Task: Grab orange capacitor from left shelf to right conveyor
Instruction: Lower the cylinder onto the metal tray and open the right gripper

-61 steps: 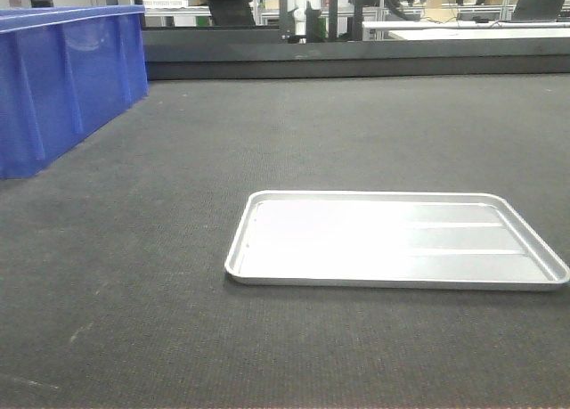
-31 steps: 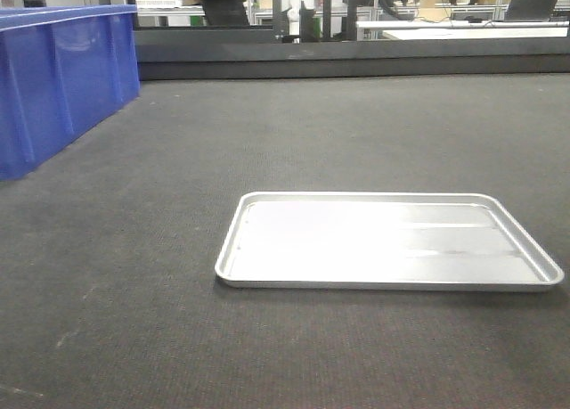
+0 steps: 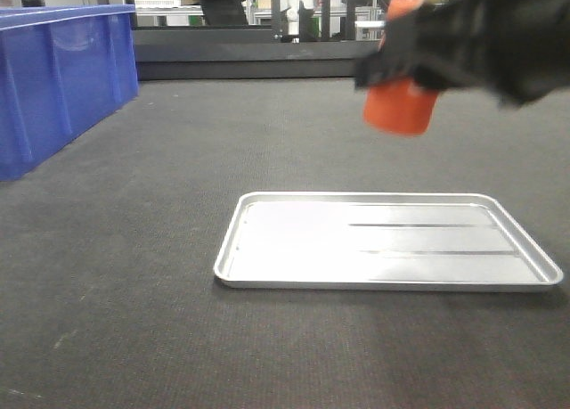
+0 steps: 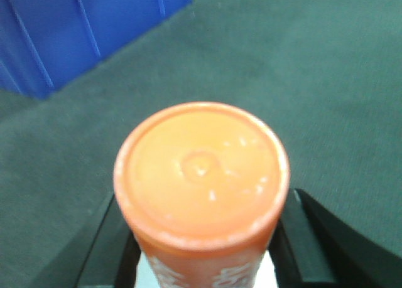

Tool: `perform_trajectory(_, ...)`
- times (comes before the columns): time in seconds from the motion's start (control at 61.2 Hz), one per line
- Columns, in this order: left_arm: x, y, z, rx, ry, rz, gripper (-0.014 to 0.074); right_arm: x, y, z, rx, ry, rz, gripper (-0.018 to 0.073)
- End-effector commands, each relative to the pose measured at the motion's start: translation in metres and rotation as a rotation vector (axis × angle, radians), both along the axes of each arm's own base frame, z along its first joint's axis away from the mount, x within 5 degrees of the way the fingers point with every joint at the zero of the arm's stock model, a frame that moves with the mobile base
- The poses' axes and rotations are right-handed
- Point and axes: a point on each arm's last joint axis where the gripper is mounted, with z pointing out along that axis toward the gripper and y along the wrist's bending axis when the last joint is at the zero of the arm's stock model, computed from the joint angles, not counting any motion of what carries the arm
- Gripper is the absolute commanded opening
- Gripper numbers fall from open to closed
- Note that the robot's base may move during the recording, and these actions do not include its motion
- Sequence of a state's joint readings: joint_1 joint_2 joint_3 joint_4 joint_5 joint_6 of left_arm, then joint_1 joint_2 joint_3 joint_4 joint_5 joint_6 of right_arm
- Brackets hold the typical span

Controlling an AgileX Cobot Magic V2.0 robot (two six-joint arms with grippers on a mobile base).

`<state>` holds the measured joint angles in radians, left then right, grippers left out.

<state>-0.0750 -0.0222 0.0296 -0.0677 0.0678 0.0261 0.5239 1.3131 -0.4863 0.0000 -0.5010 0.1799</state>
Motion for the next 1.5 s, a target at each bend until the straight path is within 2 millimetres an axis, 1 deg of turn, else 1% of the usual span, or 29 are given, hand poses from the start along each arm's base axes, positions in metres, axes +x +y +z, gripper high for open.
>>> perform_trajectory(0.0,0.0,0.0,-0.001,-0.012,-0.066,-0.001,-0.0125,0.011,0.005,0.014,0.044,-0.143,0.006,0.0051)
perform_trajectory(0.147,0.0,0.0,-0.001,-0.012,-0.066,-0.001,-0.0125,0.017,0.009,-0.001,0.003,-0.111,0.011,0.0064)
perform_trajectory(0.229,0.0,0.0,-0.001,-0.012,-0.066,-0.001,-0.0125,0.018,0.01,-0.007,-0.01,-0.089,0.013,0.0111)
perform_trajectory(0.327,0.0,0.0,-0.001,-0.012,-0.066,-0.001,-0.0125,0.021,0.011,-0.014,-0.022,-0.066,0.014,0.0188)
perform_trajectory(0.457,0.0,0.0,-0.001,-0.012,-0.066,-0.001,-0.0125,0.022,0.012,-0.019,-0.031,-0.051,0.014,0.03)
perform_trajectory(0.653,0.0,0.0,-0.001,-0.012,-0.066,-0.001,-0.0125,0.022,0.012,-0.02,-0.031,-0.051,0.014,0.0524)
perform_trajectory(0.751,0.0,0.0,-0.001,-0.012,-0.066,-0.001,-0.0125,0.022,0.012,-0.02,-0.031,-0.049,0.014,0.0588)
perform_trajectory(0.816,0.0,0.0,-0.001,-0.012,-0.066,-0.001,-0.0125,0.022,0.012,-0.02,-0.033,-0.045,0.014,0.0605)
perform_trajectory(0.963,0.0,0.0,-0.001,-0.012,-0.066,-0.001,-0.0125,0.022,0.012,-0.02,-0.031,-0.044,0.014,0.0606)
perform_trajectory(1.061,0.0,0.0,-0.001,-0.012,-0.066,-0.001,-0.0125,0.021,0.012,-0.016,-0.008,-0.054,0.01,0.0606)
perform_trajectory(1.29,0.0,0.0,-0.001,-0.012,-0.066,-0.001,-0.0125,0.014,0.007,0.009,0.048,-0.145,0.008,0.0606)
perform_trajectory(1.486,0.0,0.0,-0.001,-0.012,-0.066,-0.001,-0.0125,0.001,0.0,0.036,0.088,-0.216,0.006,0.0604)
